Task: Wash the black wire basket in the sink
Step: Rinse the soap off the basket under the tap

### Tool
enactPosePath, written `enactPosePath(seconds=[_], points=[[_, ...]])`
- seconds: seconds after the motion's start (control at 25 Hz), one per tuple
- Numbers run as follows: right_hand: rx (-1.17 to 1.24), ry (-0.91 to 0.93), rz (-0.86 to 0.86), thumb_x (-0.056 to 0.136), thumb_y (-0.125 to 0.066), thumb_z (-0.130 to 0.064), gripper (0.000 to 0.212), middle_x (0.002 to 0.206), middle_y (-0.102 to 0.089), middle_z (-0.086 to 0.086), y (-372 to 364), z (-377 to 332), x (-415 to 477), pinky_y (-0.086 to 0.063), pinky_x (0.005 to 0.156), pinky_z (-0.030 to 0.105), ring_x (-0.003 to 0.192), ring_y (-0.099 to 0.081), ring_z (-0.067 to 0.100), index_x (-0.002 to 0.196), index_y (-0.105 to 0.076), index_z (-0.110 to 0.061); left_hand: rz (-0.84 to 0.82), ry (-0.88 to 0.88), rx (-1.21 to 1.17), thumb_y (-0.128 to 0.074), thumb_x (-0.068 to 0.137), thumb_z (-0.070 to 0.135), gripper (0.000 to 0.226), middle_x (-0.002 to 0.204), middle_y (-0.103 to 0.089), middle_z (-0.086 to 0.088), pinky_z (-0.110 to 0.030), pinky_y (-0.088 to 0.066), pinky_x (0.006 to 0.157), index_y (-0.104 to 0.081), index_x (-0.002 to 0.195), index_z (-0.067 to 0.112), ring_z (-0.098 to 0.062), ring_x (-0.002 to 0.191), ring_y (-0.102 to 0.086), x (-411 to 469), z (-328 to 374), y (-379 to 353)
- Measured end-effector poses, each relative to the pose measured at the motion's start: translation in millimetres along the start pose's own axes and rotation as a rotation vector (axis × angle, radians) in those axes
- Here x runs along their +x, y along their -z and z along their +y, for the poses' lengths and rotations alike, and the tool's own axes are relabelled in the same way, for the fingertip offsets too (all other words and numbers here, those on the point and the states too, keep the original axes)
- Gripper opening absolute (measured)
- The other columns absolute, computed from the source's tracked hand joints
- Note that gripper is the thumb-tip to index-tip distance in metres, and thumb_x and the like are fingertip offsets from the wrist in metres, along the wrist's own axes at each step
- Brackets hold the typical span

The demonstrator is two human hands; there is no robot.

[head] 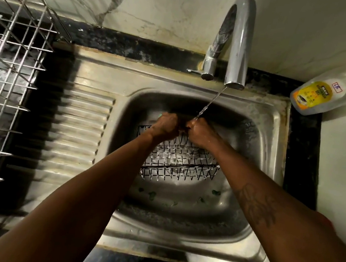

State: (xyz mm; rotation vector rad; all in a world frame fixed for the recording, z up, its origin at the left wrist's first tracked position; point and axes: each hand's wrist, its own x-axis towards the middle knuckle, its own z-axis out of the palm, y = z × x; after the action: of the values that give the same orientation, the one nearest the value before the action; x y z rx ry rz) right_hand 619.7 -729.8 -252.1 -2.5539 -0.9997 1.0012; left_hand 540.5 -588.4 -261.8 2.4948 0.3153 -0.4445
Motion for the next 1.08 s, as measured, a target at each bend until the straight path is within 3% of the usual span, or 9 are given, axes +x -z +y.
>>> enactPosePath(seconds=[0.12, 0.2, 0.32, 0.44, 0.56, 0.68, 0.84, 1.0, 1.08], points=[[0.018, -0.059, 0.013, 0.097, -0.055, -0.015, 0.021, 0.083, -0.066, -0.004, 2.9, 3.2, 2.0, -0.059, 0.074, 0.041, 0.074, -0.064, 0.016, 0.089, -0.069, -0.029, -0.015, -0.018, -0.035, -0.055, 0.1, 0.014, 0.019, 0.095, -0.073, -0.005, -0.02, -0.045, 0.064, -0.072, 0.107, 0.012, -0.016, 0.076, -0.064, 7.0, 7.1, -4.9], [0.097, -0.086, -0.001, 0.098, -0.055, -0.007, 0.028, 0.093, -0.069, -0.004, 7.8, 13.9, -0.1, -0.057, 0.074, 0.036, 0.078, -0.065, 0.014, 0.097, -0.072, -0.029, -0.038, 0.001, -0.052, -0.053, 0.1, 0.01, 0.021, 0.096, -0.073, -0.007, -0.016, -0.047, 0.06, -0.071, 0.109, 0.012, -0.017, 0.076, -0.065, 6.8, 3.0, -8.1], [0.192, -0.128, 0.014, 0.099, -0.059, -0.01, 0.026, 0.113, -0.069, -0.005, 16.7, 42.3, -7.0, -0.057, 0.083, 0.033, 0.091, -0.067, 0.015, 0.12, -0.072, -0.019, -0.062, 0.077, 0.009, -0.055, 0.099, 0.015, 0.019, 0.1, -0.071, -0.013, -0.035, -0.057, 0.076, -0.071, 0.109, 0.011, -0.028, 0.089, -0.068, 3.3, -16.8, -4.2], [0.17, -0.168, 0.043, 0.099, -0.061, -0.021, 0.028, 0.123, -0.067, 0.005, 16.4, 53.7, -9.9, -0.058, 0.09, 0.036, 0.095, -0.066, 0.019, 0.127, -0.068, -0.02, -0.075, 0.064, 0.036, -0.053, 0.101, 0.016, 0.02, 0.105, -0.066, -0.011, -0.032, -0.048, 0.079, -0.068, 0.113, 0.009, -0.027, 0.096, -0.062, 0.8, -22.8, -2.9], [0.142, -0.182, 0.077, 0.1, -0.06, -0.024, 0.03, 0.12, -0.064, 0.004, 6.7, 38.9, -8.2, -0.053, 0.08, 0.028, 0.093, -0.063, 0.019, 0.129, -0.067, -0.022, -0.046, 0.047, 0.107, -0.055, 0.1, 0.024, 0.02, 0.105, -0.07, -0.012, -0.034, -0.049, 0.076, -0.071, 0.111, 0.017, -0.028, 0.093, -0.066, 3.9, -12.7, -7.7], [0.146, -0.142, 0.089, 0.099, -0.057, -0.012, 0.033, 0.112, -0.069, 0.004, 7.0, 25.0, -11.4, -0.058, 0.072, 0.032, 0.083, -0.066, 0.017, 0.124, -0.07, -0.029, -0.069, 0.047, 0.138, -0.055, 0.098, 0.015, 0.024, 0.104, -0.071, -0.01, -0.037, -0.053, 0.079, -0.071, 0.115, 0.019, -0.029, 0.096, -0.069, 10.6, 9.6, -14.2], [0.104, -0.134, 0.06, 0.096, -0.048, -0.001, 0.046, 0.112, -0.07, -0.009, 19.5, 33.7, -21.9, -0.058, 0.083, 0.036, 0.089, -0.067, 0.018, 0.122, -0.07, -0.032, -0.067, -0.056, 0.122, -0.047, 0.1, 0.01, 0.031, 0.105, -0.068, -0.013, -0.04, -0.057, 0.08, -0.065, 0.123, 0.018, -0.029, 0.093, -0.067, 12.0, 27.9, -22.8], [0.126, -0.171, 0.084, 0.097, -0.053, -0.004, 0.04, 0.127, -0.069, 0.001, 20.6, 53.2, -26.8, -0.055, 0.097, 0.039, 0.107, -0.067, 0.023, 0.126, -0.07, -0.026, -0.105, -0.015, 0.141, -0.054, 0.097, 0.02, 0.021, 0.11, -0.065, -0.013, -0.034, -0.051, 0.072, -0.064, 0.116, 0.019, -0.027, 0.089, -0.063, 8.0, -1.3, -16.0], [0.119, -0.159, 0.107, 0.098, -0.055, -0.004, 0.04, 0.133, -0.065, 0.002, 19.0, 49.3, -26.5, -0.054, 0.097, 0.037, 0.108, -0.066, 0.024, 0.13, -0.067, -0.024, -0.094, 0.006, 0.2, -0.053, 0.097, 0.02, 0.022, 0.111, -0.065, -0.013, -0.032, -0.047, 0.071, -0.063, 0.117, 0.019, -0.029, 0.092, -0.065, 6.4, -5.8, -16.9]])
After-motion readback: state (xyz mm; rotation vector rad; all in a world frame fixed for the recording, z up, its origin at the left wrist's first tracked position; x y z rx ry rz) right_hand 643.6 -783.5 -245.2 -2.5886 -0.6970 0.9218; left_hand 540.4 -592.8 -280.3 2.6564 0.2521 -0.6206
